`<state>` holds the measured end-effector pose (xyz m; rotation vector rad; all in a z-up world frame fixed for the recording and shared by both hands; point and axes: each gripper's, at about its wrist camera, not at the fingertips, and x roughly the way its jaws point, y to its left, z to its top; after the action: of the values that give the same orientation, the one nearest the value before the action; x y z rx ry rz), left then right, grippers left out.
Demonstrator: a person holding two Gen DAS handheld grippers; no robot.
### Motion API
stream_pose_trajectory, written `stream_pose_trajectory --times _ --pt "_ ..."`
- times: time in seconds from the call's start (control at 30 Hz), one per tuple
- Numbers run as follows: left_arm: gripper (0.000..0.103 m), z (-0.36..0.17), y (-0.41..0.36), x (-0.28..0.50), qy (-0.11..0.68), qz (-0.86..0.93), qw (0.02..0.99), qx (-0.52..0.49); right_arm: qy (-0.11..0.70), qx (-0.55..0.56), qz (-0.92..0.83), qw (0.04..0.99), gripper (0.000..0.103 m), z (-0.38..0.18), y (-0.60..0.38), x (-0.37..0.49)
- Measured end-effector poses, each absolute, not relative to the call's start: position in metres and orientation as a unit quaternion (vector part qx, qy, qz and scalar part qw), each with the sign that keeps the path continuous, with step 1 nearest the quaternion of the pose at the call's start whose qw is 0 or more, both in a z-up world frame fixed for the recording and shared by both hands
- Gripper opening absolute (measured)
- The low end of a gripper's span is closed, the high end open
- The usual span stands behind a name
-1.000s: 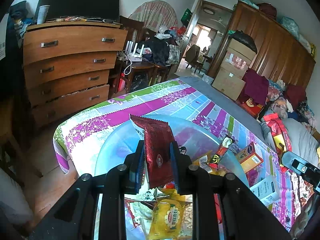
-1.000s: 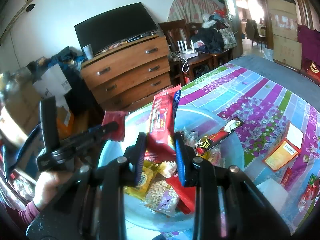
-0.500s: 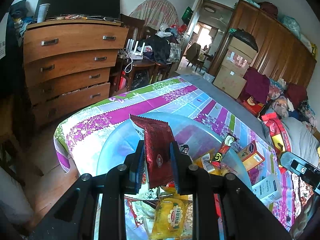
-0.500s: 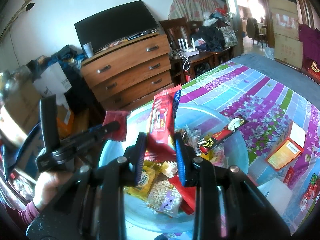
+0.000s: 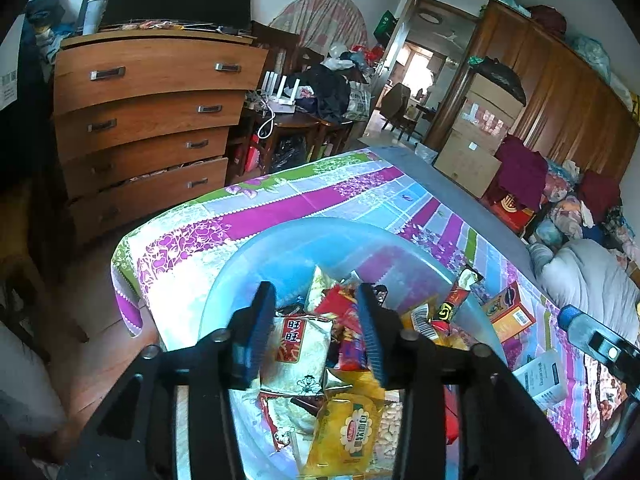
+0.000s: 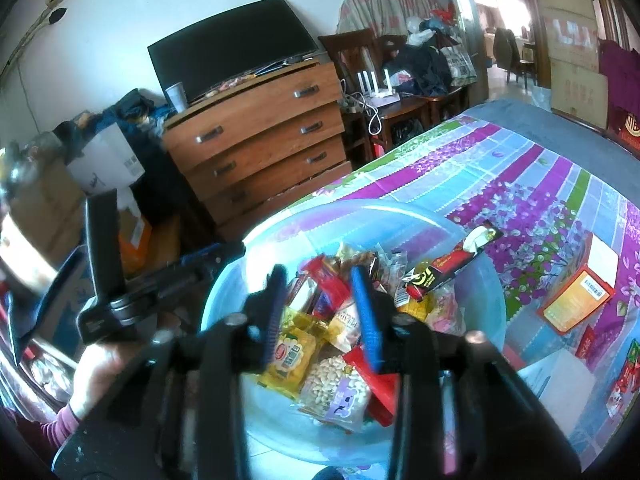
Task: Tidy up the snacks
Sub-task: 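Move both open tools back from the basin over the bed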
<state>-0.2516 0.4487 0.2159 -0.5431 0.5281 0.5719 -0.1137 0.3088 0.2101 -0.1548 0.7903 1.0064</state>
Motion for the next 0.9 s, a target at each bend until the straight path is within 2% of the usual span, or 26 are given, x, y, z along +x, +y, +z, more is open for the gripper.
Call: stream_pose_trajectory --times 0.1,0.23,0.33,0.4,0.5,0.63,0.77,0.9 --pt "0.060 0.216 0.449 -0.253 0.253 0.285 0.887 -0.261 0.373 -0.067 0.469 0.798 0.049 0.208 0.306 -0.115" --pt "0.064 0.216 0.449 -0.255 0.251 0.293 0.885 -0.261 0.379 -0.058 0.468 0.797 0.057 0.206 0.300 -0.116" --pt "0.071 0.217 0.446 -0.255 0.251 0.299 0.884 -0.258 0.380 -0.054 0.467 0.797 0.058 0.205 0.294 -0.118" --pt "0.071 0.218 0.443 -0.255 0.252 0.299 0.884 -0.255 0.382 -0.050 0.466 0.796 0.061 0.204 0.290 -0.120" --pt "0.071 0.220 0.438 -0.254 0.255 0.298 0.885 -0.251 0.380 -0.043 0.463 0.800 0.076 0.204 0.280 -0.124" --pt "0.071 0.225 0.425 -0.251 0.256 0.289 0.889 -0.245 0.382 -0.032 0.456 0.803 0.085 0.202 0.263 -0.126" --pt "0.071 0.236 0.393 -0.247 0.249 0.235 0.910 -0.235 0.383 -0.019 0.432 0.816 0.085 0.192 0.224 -0.130" --pt "0.071 0.251 0.330 -0.232 0.245 0.156 0.937 -0.192 0.385 0.028 0.369 0.845 0.084 0.174 0.142 -0.121"
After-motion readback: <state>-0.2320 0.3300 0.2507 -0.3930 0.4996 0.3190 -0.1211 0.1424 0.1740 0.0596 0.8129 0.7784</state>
